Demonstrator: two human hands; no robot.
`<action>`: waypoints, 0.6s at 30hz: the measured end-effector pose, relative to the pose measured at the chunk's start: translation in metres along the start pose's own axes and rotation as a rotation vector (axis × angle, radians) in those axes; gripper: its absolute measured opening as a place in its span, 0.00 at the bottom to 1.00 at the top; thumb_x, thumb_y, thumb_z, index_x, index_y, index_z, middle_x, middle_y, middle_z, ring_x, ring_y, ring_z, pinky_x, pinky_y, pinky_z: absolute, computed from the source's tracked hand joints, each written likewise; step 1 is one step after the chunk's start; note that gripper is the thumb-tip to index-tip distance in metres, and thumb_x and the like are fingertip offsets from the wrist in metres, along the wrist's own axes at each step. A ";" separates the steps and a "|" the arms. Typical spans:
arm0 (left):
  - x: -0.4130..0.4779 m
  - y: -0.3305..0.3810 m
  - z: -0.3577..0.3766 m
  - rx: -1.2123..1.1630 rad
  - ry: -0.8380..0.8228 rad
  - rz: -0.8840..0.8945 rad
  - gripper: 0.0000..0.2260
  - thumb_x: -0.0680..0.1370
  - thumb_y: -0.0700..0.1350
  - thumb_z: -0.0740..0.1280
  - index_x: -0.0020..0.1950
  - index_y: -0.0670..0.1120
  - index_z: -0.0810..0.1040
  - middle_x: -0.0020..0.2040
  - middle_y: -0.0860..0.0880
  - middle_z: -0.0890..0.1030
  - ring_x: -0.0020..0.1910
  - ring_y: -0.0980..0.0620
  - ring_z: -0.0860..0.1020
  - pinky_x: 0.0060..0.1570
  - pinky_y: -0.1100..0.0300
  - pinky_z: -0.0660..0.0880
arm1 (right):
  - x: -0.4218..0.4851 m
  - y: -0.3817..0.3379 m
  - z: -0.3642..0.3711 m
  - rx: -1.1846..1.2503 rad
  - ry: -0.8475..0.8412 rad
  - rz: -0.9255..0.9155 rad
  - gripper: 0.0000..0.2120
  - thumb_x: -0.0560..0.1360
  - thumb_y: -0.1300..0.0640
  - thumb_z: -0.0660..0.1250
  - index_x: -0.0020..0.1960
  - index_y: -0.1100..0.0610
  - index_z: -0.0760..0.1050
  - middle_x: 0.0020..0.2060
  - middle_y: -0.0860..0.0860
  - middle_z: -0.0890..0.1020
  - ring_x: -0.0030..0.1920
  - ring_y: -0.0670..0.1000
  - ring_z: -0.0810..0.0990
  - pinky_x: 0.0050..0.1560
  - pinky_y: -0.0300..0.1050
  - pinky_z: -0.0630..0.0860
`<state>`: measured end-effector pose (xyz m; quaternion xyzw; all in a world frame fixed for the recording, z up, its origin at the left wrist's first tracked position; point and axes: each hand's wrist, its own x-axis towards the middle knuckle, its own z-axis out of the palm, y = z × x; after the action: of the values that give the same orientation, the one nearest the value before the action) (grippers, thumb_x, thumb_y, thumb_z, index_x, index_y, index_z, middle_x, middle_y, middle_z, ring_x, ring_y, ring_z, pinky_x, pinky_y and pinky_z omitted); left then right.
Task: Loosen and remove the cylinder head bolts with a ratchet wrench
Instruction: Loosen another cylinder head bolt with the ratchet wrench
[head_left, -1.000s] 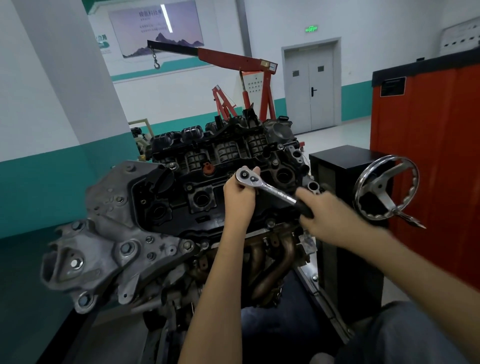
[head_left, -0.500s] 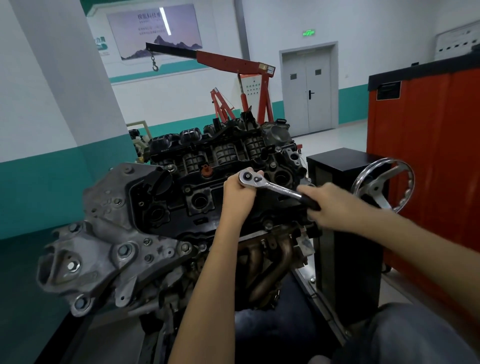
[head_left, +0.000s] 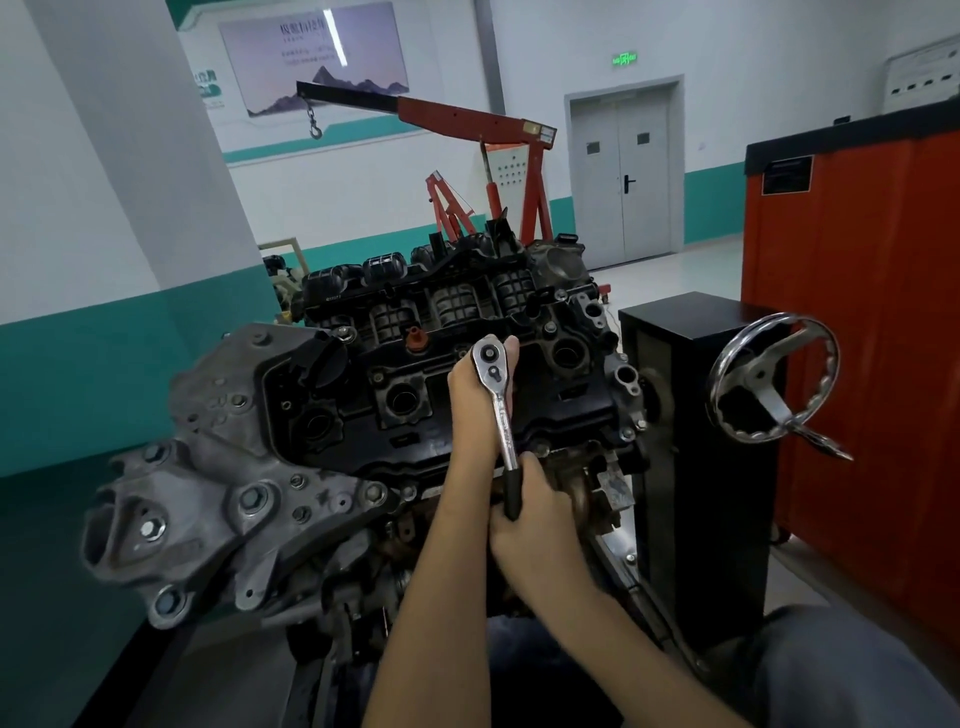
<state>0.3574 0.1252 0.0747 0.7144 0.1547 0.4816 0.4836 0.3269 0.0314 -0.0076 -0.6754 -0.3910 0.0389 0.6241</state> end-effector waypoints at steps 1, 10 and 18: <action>0.001 -0.001 -0.003 0.021 -0.020 -0.009 0.20 0.80 0.43 0.66 0.33 0.47 0.59 0.27 0.55 0.58 0.27 0.58 0.57 0.31 0.64 0.58 | 0.003 0.001 -0.005 -0.027 -0.023 0.005 0.13 0.70 0.66 0.63 0.43 0.48 0.67 0.28 0.47 0.72 0.28 0.40 0.75 0.26 0.29 0.67; 0.008 -0.002 -0.007 -0.014 -0.117 -0.017 0.22 0.79 0.37 0.65 0.26 0.53 0.76 0.28 0.60 0.75 0.33 0.64 0.72 0.37 0.70 0.68 | 0.112 -0.030 -0.155 -1.095 -0.295 -0.426 0.09 0.74 0.58 0.65 0.49 0.46 0.67 0.30 0.42 0.67 0.30 0.45 0.69 0.29 0.37 0.62; -0.003 0.002 0.000 -0.085 -0.009 -0.026 0.21 0.80 0.41 0.66 0.32 0.48 0.58 0.29 0.55 0.60 0.31 0.56 0.59 0.34 0.62 0.60 | 0.026 0.012 -0.073 -0.448 -0.078 -0.124 0.15 0.70 0.62 0.65 0.42 0.46 0.61 0.27 0.47 0.71 0.25 0.45 0.70 0.26 0.38 0.66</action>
<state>0.3556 0.1221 0.0744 0.6933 0.1408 0.4781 0.5204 0.3901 -0.0124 0.0088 -0.7698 -0.4542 -0.0613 0.4442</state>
